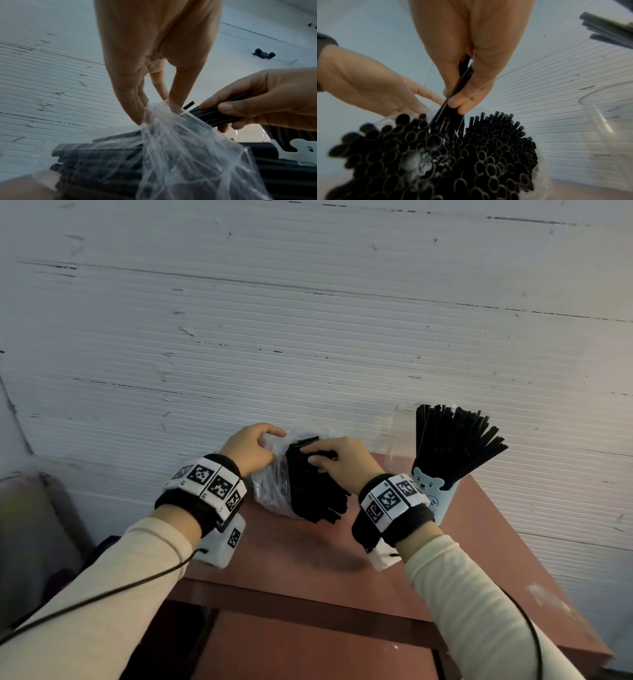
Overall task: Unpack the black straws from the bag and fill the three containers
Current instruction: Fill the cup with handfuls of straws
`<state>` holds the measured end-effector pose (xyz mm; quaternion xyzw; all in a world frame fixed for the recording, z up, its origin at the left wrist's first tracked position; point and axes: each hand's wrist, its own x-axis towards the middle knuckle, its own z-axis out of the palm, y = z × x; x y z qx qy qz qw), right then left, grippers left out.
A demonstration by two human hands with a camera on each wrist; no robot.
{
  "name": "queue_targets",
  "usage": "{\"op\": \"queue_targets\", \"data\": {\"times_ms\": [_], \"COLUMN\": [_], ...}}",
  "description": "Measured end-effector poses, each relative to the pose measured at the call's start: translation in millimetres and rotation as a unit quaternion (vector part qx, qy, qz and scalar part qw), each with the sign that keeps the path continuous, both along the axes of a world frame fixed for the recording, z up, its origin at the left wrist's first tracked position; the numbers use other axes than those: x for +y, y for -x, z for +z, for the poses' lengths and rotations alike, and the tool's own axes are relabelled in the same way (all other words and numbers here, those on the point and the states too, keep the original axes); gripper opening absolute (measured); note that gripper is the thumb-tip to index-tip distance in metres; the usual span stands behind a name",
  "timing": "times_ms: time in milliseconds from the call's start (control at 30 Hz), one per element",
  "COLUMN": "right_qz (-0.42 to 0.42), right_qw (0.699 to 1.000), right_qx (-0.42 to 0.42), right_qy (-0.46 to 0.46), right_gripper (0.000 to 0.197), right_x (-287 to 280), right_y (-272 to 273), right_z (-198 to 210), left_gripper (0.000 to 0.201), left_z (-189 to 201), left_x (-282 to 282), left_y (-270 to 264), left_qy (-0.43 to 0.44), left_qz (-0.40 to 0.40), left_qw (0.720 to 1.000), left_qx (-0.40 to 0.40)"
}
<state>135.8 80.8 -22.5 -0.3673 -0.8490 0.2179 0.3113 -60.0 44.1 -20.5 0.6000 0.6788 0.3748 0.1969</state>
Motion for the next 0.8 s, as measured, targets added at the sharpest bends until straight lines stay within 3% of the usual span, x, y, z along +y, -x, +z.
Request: {"op": "queue_targets", "data": {"times_ms": [200,400,533,633,800], "right_qz": [-0.004,-0.001,0.0,0.0,-0.003], "right_qw": [0.997,0.997,0.998,0.999,1.0], "right_qx": [0.061,0.07,0.052,0.039,0.008], "right_qy": [0.038,0.035,0.028,0.02,-0.01], "right_gripper": [0.021,0.021,0.021,0.021,0.023], "right_x": [1,3,-4,-12,-25], "right_y": [-9,-34,-51,-63,-77], "right_z": [1,6,15,23,31], "left_gripper": [0.047,0.046,0.058,0.068,0.08], "left_z": [0,-4,-3,5,15], "left_x": [0,1,-1,-9,1], "left_y": [0,-3,-18,-39,-75], "left_qy": [0.006,-0.006,-0.072,-0.132,-0.045], "left_qz": [-0.009,-0.013,0.02,-0.04,-0.157], "left_qw": [1.0,1.0,0.995,0.987,0.967], "left_qx": [0.005,0.026,0.07,0.086,0.196]}}
